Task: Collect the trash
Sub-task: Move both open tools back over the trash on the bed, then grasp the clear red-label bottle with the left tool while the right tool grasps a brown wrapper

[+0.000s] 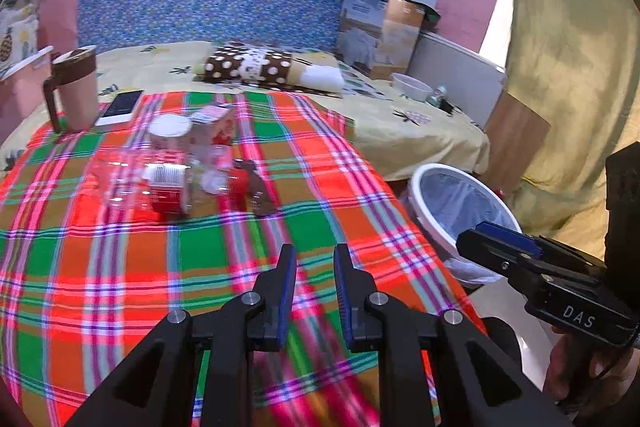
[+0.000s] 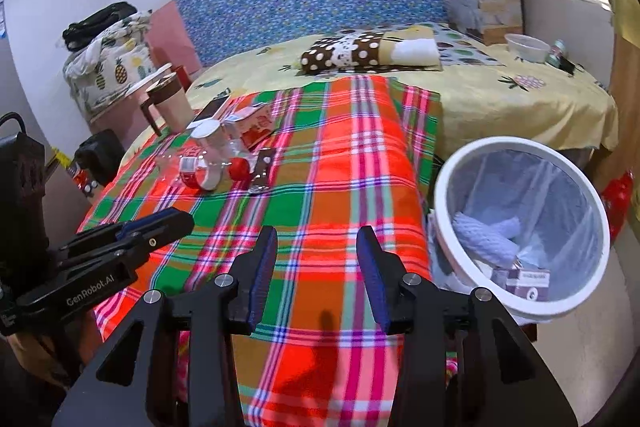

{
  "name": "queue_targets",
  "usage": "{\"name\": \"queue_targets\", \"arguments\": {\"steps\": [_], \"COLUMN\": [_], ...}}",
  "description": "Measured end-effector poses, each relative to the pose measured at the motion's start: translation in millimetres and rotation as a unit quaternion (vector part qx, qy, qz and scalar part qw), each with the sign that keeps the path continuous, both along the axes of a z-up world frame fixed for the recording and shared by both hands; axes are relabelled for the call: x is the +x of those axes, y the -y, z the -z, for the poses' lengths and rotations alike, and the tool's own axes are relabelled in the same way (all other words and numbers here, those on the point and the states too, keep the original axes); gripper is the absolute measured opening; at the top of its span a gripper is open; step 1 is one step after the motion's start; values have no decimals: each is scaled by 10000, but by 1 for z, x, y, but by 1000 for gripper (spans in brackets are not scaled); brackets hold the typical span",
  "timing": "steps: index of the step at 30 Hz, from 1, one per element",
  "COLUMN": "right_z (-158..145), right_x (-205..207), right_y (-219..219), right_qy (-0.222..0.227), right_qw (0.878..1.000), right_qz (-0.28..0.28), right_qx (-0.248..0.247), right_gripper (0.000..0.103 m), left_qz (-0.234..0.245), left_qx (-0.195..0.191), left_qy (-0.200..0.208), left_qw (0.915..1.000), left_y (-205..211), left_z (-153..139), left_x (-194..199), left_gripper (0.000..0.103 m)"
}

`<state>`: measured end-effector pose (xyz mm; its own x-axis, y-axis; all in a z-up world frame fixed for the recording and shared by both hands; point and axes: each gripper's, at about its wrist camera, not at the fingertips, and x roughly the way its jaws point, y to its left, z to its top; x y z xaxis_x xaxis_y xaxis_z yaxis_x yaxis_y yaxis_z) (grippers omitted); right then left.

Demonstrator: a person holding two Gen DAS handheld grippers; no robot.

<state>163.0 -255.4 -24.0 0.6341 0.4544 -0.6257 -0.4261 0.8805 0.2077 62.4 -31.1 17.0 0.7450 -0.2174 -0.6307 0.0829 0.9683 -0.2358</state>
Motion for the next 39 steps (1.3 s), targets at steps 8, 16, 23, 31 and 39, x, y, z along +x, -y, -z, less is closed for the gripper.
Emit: {"name": "queue_targets", "arguments": {"steps": [8, 16, 23, 31, 39], "right_z": [-1, -1, 4, 14, 20], "right_x": [8, 17, 29, 47, 56], "right_y": [-26, -43, -47, -47, -47], "right_qy": [26, 32, -55, -215, -349], "right_qw": [9995, 9987, 9987, 9985, 9982], "right_qz": [-266, -454, -453, -465, -458], "right_qx": [-173, -210, -233, -210, -172], "right_gripper": [43, 43, 43, 43, 43], "left_qz": [-514, -856, -1044, -1042, -848], "left_qx": [22, -49, -36, -90, -161], "left_qy": [-74, -134, -46, -143, -474], "left_qw": [9986, 9962, 9945, 9944, 9951], "left_y": [-35, -60, -66, -65, -59], "left_z": [-2, -2, -5, 3, 24], "left_x": [12, 34, 66, 116, 135], "left_gripper": [19, 19, 32, 32, 32]}}
